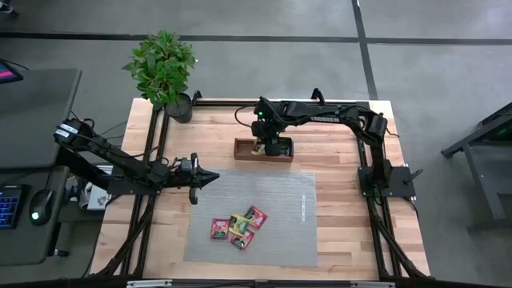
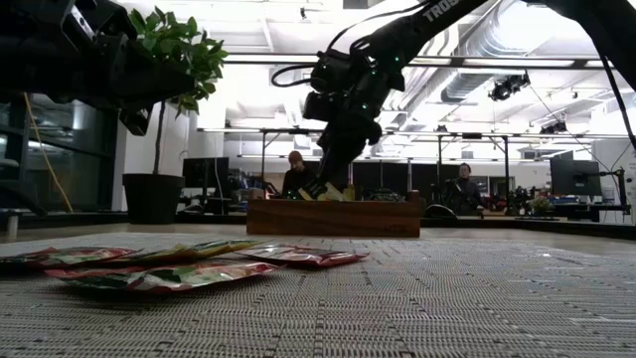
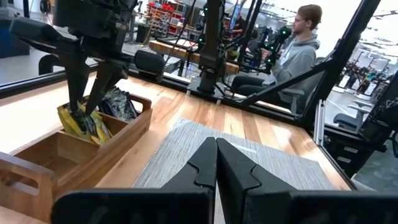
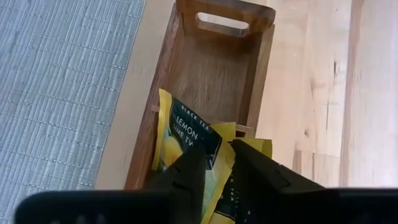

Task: Pick & Place Tea
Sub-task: Put the yellow tea bag into the middle section of the wooden organizer

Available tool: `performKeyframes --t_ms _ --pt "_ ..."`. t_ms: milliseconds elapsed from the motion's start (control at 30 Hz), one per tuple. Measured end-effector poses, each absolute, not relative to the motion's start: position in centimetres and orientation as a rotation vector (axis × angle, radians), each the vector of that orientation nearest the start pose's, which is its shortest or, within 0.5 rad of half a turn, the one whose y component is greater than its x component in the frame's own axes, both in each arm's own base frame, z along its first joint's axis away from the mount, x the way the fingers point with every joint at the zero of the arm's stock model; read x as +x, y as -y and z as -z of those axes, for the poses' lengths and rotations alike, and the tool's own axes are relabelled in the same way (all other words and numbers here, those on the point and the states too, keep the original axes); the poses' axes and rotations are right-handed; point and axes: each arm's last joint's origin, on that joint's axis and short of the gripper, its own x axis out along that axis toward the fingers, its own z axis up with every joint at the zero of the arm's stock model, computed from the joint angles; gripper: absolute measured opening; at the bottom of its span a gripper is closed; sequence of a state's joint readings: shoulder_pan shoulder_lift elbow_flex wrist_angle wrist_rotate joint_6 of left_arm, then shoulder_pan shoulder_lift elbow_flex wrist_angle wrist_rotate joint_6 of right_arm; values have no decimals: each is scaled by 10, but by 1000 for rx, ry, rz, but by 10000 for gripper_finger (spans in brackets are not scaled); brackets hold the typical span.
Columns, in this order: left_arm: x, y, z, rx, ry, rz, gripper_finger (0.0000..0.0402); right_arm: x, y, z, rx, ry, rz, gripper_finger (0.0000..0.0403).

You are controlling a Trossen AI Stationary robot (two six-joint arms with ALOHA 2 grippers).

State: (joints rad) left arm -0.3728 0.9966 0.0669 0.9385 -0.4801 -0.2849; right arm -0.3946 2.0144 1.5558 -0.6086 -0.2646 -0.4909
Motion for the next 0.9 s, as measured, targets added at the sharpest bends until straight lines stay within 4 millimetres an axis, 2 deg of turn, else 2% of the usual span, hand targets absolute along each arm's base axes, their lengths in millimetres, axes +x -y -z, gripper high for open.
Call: performKeyframes --t_ms 233,567,733,900 --pt "158 48 -166 -288 23 -104 0 396 156 -204 -40 -1003 -107 6" --pt "158 48 -165 -285 14 -93 0 387 159 -226 66 -966 -31 2" --pt "158 48 -163 -279 -1 -88 0 384 159 -226 147 -983 -5 1" --pt "158 48 -163 -279 -1 -88 0 388 152 -225 130 -998 43 1"
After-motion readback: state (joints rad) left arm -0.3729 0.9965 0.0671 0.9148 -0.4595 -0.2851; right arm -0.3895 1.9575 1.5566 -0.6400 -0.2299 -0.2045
